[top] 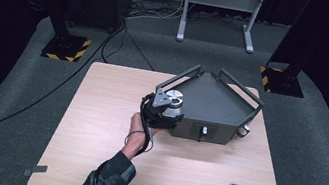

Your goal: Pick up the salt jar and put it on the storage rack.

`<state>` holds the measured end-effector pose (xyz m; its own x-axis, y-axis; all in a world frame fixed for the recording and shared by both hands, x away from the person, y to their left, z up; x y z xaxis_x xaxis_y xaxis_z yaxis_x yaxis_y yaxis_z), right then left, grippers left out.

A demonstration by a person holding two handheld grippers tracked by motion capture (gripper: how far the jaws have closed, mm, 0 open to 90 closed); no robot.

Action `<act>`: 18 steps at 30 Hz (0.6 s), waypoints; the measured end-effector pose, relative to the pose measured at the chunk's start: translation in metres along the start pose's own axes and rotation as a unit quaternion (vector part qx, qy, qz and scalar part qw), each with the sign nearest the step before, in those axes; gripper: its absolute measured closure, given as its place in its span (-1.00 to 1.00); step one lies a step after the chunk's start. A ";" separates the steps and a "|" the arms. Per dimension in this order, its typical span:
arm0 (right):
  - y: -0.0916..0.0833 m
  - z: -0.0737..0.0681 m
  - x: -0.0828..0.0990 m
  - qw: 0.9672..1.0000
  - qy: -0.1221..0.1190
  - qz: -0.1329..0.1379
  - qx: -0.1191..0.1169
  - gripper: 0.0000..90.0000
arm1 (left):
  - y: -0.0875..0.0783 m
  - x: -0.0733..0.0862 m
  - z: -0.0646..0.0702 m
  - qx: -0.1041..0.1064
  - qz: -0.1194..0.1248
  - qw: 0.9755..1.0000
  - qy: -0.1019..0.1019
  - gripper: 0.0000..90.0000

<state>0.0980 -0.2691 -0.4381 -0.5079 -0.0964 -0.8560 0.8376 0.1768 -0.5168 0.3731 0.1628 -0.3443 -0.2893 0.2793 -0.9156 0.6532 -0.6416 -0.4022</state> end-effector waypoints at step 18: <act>0.000 0.002 0.000 1.000 0.002 0.000 -0.001 -1.00 | 0.017 -0.017 -0.001 -0.003 -0.006 1.000 0.006 -0.30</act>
<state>0.0980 -0.2707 -0.4379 -0.5084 -0.0929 -0.8561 0.8373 0.1788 -0.5167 0.3897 0.1482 -0.3352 -0.2883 0.2949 -0.9110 0.6536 -0.6347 -0.4123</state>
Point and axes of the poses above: each handheld gripper's, and its own axes: y roughly forward along the jaws, x roughly out of its underside, z roughly to its right, the point moved 2 cm from there along y, roughly forward along the jaws, and after that the axes turned 2 degrees about z, right-handed, at the moved point
